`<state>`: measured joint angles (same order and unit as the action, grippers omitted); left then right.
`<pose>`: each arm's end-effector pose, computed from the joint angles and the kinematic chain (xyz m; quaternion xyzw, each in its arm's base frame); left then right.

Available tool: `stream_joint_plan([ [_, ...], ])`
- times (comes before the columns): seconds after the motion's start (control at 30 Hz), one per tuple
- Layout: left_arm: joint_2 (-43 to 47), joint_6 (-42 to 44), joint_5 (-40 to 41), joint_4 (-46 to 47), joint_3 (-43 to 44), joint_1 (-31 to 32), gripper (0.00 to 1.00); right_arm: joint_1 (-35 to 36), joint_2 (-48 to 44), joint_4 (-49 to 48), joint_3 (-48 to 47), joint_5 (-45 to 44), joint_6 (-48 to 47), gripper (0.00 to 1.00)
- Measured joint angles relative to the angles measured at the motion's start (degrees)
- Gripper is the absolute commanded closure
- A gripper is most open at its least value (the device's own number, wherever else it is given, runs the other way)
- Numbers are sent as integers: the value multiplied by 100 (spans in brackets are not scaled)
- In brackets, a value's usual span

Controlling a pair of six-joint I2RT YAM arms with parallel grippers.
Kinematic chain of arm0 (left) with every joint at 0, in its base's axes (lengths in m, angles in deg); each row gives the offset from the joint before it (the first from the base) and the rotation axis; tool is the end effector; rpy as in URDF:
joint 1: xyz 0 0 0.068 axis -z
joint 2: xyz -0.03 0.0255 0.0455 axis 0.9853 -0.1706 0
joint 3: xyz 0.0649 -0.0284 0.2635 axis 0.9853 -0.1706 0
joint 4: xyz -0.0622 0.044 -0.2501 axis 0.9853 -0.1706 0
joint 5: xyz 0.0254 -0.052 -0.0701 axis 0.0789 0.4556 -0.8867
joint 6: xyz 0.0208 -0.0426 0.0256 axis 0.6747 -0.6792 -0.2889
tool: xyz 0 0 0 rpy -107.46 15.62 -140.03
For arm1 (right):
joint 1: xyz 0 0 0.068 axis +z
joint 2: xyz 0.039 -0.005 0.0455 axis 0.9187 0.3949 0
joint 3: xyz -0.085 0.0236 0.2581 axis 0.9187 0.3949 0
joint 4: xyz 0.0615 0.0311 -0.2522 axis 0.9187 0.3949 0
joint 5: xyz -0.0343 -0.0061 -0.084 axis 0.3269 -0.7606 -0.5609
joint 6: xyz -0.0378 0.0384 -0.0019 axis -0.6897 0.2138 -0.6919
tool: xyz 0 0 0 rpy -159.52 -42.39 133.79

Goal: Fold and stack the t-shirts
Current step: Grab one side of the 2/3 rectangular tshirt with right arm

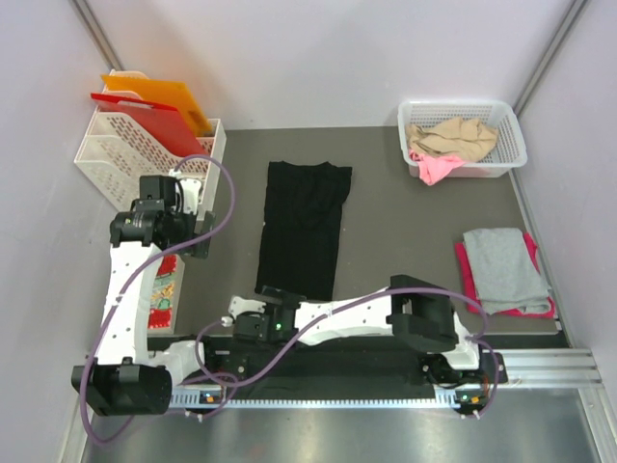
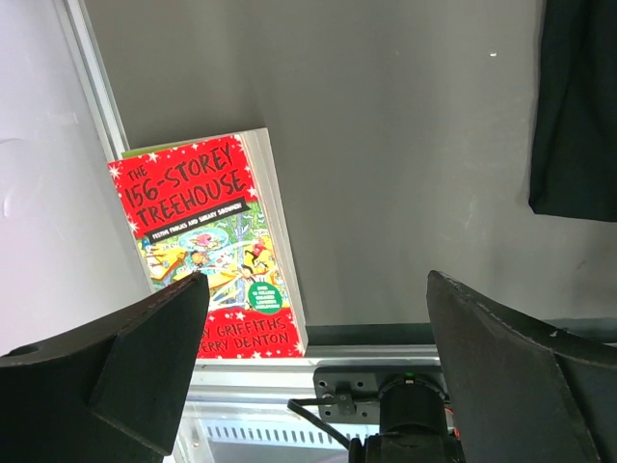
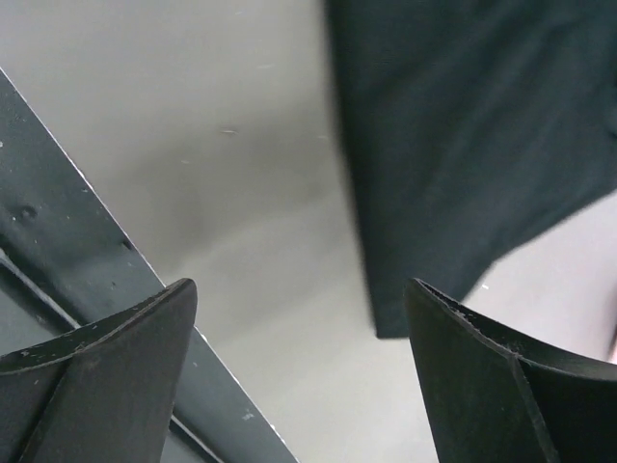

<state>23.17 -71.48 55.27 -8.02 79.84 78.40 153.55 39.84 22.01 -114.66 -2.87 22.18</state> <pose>0.1958 0.0085 0.3450 0.0817 0.9560 0.0681 0.2735 0.0443 0.4163 0.1796 -0.5817 0.7375 -0.1048 0.3267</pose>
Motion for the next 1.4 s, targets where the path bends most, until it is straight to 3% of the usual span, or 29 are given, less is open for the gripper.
stream_joint_plan([
  [0.2,-9,-15,2,-9,164,0,1,-275,190,-238,7,317,-138,16],
  [0.6,-9,74,85,-11,258,0,1,-1493,295,-498,-160,723,-208,27],
  [1.2,-9,317,262,-2,424,0,1,-1460,404,-590,-205,1023,-245,47],
  [1.4,-4,411,304,-4,424,0,1,-1453,431,-597,-212,1143,-208,59],
])
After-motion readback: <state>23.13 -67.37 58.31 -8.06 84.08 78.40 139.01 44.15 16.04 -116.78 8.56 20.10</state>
